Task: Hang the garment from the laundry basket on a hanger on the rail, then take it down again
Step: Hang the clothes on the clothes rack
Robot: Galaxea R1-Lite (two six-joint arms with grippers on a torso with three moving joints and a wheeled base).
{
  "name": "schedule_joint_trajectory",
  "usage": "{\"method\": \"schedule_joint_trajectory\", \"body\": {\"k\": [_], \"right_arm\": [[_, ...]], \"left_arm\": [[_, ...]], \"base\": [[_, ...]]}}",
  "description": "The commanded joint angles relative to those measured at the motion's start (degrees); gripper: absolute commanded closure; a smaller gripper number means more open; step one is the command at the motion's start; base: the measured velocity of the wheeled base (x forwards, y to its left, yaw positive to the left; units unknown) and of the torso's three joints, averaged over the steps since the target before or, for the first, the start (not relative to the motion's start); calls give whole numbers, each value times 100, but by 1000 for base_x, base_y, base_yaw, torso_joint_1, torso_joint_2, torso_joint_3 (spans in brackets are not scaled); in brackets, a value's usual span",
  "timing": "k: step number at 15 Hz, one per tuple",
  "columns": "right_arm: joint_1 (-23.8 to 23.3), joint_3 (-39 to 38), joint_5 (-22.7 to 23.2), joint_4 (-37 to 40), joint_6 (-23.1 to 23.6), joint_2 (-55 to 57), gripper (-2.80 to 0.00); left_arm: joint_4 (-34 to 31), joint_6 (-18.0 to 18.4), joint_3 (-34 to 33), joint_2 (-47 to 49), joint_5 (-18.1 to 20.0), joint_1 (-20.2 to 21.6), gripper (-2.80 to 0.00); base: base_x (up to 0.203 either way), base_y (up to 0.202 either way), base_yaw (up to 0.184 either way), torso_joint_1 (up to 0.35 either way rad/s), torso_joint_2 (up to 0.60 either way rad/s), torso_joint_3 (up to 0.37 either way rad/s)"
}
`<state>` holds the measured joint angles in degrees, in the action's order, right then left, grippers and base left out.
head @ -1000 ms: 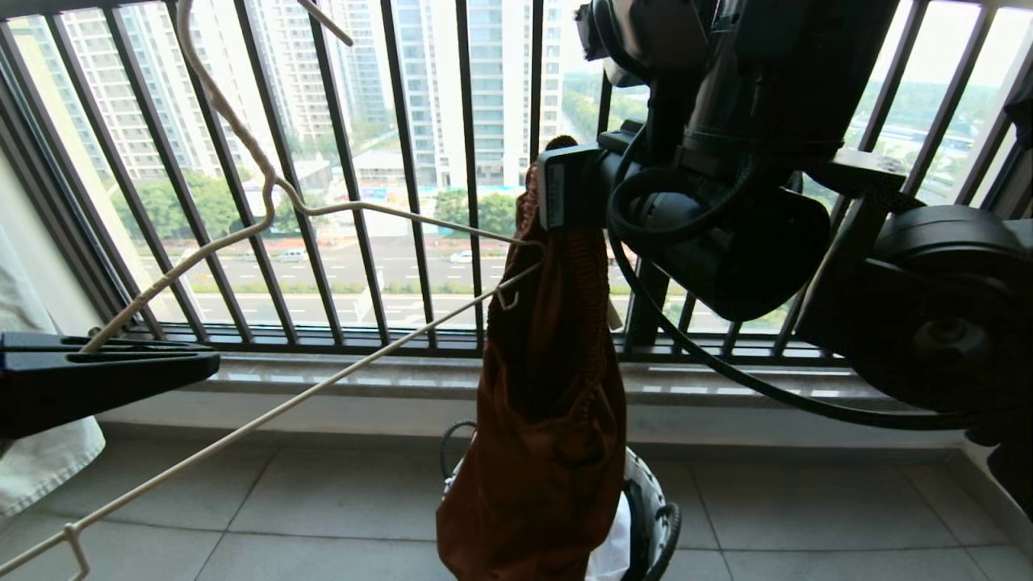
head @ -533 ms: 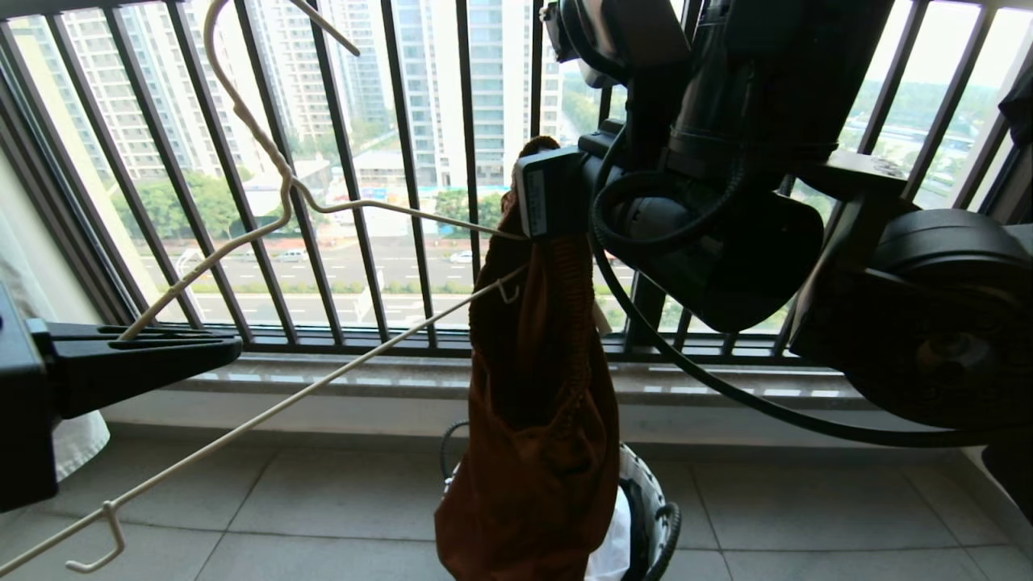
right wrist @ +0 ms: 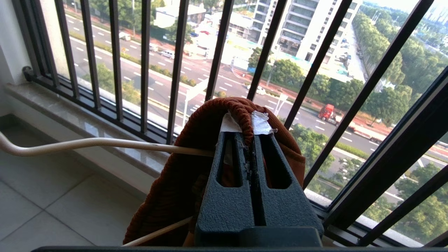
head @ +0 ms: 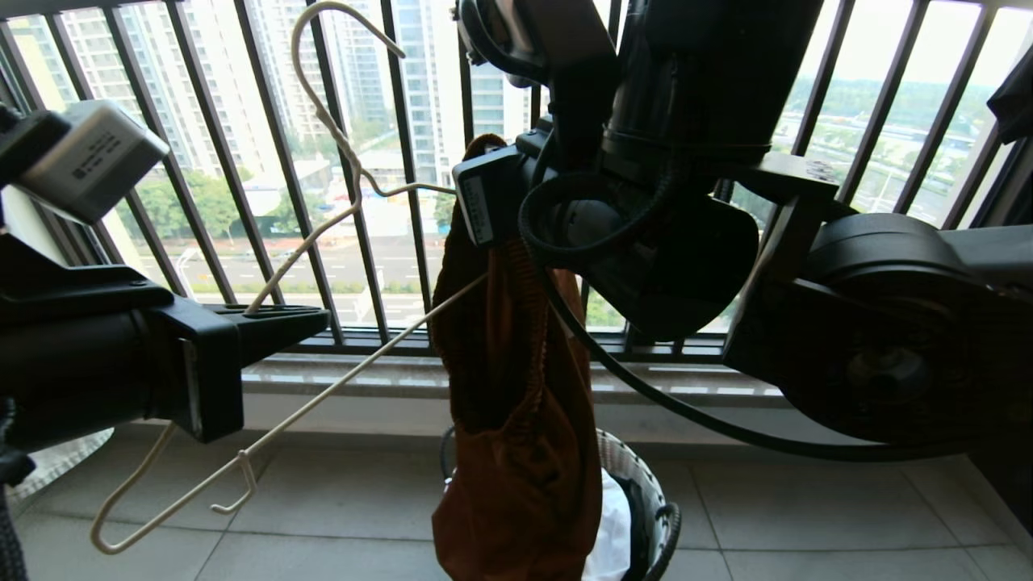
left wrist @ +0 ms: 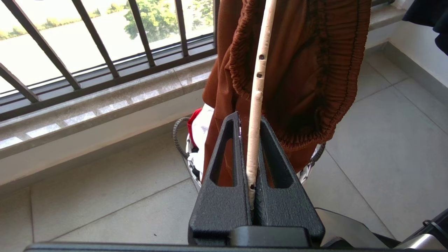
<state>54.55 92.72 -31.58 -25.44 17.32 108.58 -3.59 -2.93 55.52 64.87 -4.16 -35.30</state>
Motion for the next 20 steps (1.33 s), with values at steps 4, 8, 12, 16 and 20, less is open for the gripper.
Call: {"method": "schedule_joint_trajectory", "body": {"k": [4,8,12,16,20], "right_arm": [[524,629,-6,-30,534,430,0],[813,731,-27,-49,549,472,0],[780,427,-42,-74,472,234,0],[794,274,-41,-75,440,164,0],[835,106,-41,-157,439,162,0]], "left_arm": [[257,-305,-41,449,-56,-100,0],[796,-548,-41,613,-485,-91,0],[1305,-740,-32,683,-744,-56,0],[2064,-968,-170,847,-744,-56,0],[2662,-985,-349,986,-744,-56,0]], "base": [[0,0,0,0,0,0],[0,0,0,0,0,0],[0,0,0,0,0,0],[0,0,0,0,0,0],[0,0,0,0,0,0]]}}
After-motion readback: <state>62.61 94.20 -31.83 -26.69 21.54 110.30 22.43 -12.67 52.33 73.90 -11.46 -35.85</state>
